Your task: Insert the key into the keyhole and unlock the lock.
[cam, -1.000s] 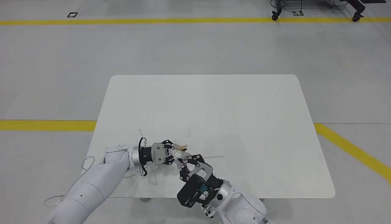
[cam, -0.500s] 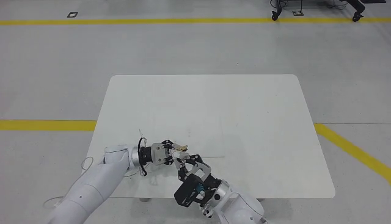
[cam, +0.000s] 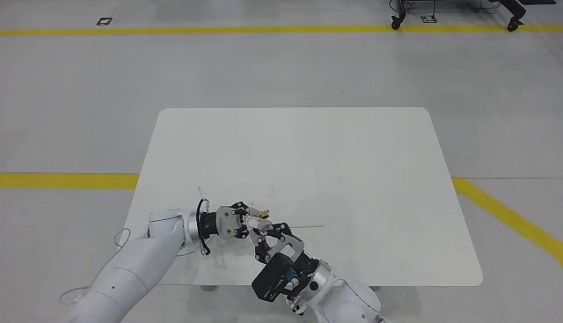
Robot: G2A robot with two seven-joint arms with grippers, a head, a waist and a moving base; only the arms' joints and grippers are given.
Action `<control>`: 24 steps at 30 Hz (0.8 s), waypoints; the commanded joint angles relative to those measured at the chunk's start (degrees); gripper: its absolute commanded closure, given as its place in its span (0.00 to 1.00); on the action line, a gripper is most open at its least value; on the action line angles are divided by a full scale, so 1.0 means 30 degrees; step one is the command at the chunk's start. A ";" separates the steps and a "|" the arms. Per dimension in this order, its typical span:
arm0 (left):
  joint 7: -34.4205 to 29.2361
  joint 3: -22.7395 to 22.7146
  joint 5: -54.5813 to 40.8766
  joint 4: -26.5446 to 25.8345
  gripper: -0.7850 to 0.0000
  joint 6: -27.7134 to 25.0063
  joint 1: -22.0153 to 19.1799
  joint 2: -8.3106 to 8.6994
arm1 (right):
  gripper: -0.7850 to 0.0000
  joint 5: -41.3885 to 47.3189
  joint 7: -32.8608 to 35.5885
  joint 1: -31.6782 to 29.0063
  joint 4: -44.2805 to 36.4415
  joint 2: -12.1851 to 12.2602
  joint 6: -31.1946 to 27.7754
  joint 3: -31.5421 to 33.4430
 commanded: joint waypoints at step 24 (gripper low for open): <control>0.0444 -0.0397 -0.0239 -0.0986 1.00 0.0445 0.0429 0.0083 | 1.00 0.0157 0.1188 0.1290 0.1390 -0.0336 0.0378 -0.0383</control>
